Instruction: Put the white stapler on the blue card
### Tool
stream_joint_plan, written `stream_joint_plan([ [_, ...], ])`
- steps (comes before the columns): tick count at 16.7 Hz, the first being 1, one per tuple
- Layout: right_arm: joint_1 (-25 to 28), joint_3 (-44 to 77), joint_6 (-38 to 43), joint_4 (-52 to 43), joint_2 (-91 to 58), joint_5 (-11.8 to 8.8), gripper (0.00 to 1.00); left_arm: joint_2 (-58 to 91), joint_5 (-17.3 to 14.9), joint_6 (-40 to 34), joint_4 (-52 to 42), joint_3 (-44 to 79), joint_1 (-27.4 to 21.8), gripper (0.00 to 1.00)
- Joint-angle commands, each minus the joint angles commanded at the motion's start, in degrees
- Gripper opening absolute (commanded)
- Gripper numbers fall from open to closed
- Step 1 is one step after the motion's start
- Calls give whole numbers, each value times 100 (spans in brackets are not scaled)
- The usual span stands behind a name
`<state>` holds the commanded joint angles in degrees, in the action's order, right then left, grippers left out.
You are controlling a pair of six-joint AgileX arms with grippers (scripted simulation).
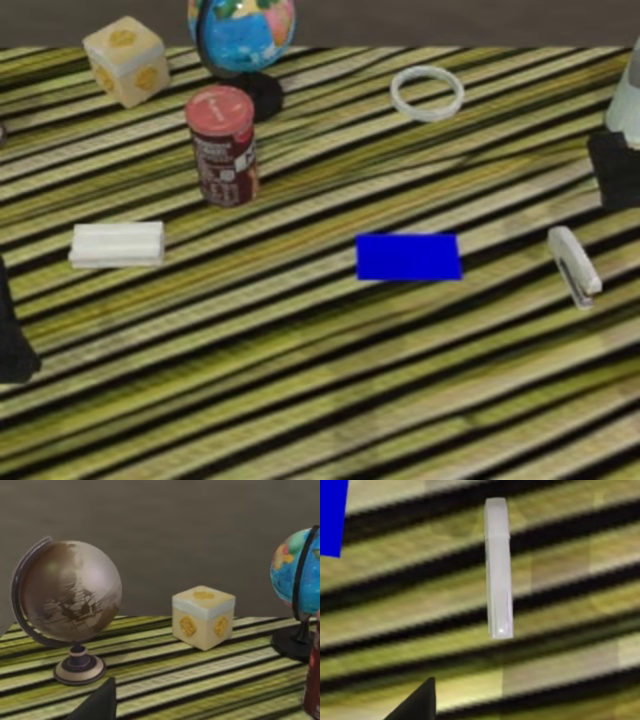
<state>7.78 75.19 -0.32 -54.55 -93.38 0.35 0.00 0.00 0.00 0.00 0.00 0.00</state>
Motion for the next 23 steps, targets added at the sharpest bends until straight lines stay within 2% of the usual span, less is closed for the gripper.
stream_joint_plan([
  [7, 211, 2048, 13, -1339, -2306, -59, 100, 0, 0, 0, 0, 0, 0, 100],
  [13, 233, 2255, 13, -1463, -2520, -72, 100, 0, 0, 0, 0, 0, 0, 100],
  [17, 219, 2064, 4, -1226, -2584, -71, 100, 0, 0, 0, 0, 0, 0, 100],
  [23, 249, 1157, 36, 205, -3047, -68, 100, 0, 0, 0, 0, 0, 0, 100],
])
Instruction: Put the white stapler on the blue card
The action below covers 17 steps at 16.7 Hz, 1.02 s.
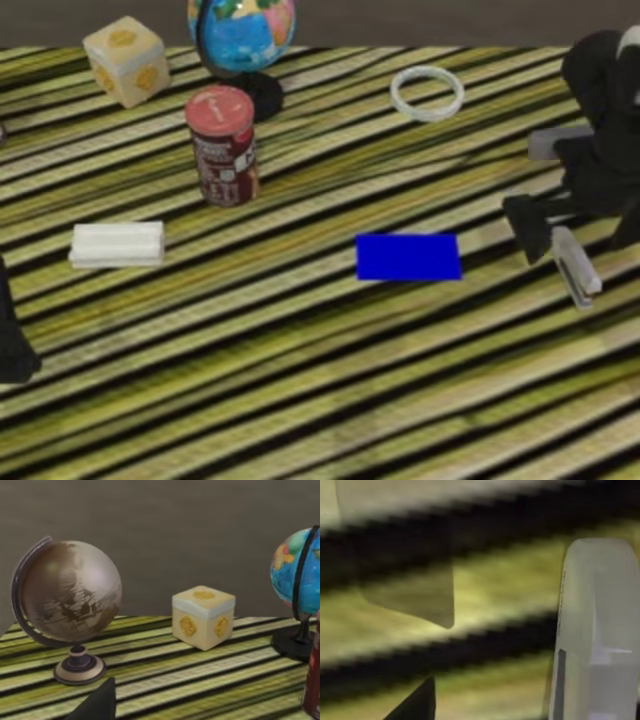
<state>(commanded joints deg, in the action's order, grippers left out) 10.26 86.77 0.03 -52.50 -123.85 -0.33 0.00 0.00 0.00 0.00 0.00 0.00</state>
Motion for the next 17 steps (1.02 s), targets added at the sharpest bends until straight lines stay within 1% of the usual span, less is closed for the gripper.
stream_joint_plan([
  [2, 7, -200, 8, 279, -111, 1, 100, 0, 0, 0, 0, 0, 0, 100],
  [6, 9, -239, 10, 329, -133, 1, 100, 0, 0, 0, 0, 0, 0, 100],
  [17, 9, -239, 10, 329, -133, 1, 17, 0, 0, 0, 0, 0, 0, 100],
])
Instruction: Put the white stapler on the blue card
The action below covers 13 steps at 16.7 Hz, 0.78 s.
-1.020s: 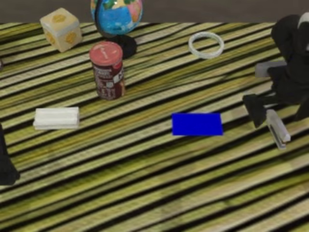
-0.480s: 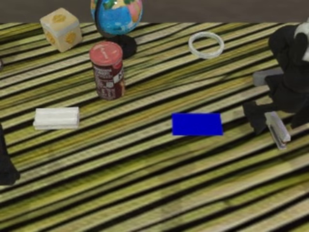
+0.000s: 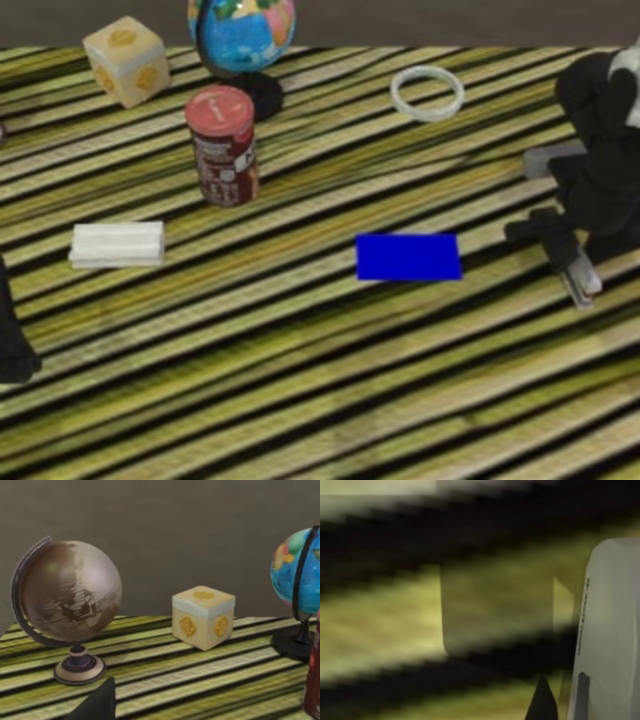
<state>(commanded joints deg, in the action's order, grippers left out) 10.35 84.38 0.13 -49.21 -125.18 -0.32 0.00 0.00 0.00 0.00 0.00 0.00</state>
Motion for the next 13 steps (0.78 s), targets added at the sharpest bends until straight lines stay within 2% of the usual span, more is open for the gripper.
stream_joint_plan([
  [2, 0, 0, 0, 0, 0, 0, 2, 0, 0, 0, 0, 0, 0, 100],
  [3, 0, 0, 0, 0, 0, 0, 0, 0, 0, 0, 0, 0, 0, 100],
  [13, -9, 84, 1, -97, 27, -2, 0, 0, 0, 0, 0, 0, 0, 100],
])
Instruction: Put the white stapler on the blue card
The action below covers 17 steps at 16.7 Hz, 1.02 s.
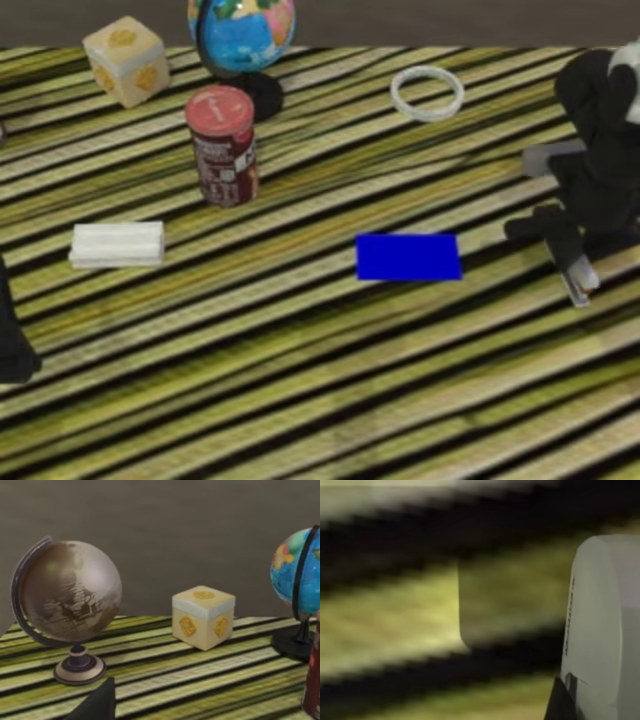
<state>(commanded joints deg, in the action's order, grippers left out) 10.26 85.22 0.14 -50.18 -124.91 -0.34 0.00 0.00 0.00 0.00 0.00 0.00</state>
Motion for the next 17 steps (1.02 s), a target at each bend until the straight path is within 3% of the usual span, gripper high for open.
stream_joint_plan([
  [8, 22, 1128, -21, -1737, 541, -6, 0, 0, 0, 0, 0, 0, 0, 100],
  [14, 9, 1253, -32, -1893, 610, -7, 0, 0, 0, 0, 0, 0, 0, 100],
  [17, 160, 1589, -418, -2039, 406, -4, 0, 0, 0, 0, 0, 0, 0, 100],
])
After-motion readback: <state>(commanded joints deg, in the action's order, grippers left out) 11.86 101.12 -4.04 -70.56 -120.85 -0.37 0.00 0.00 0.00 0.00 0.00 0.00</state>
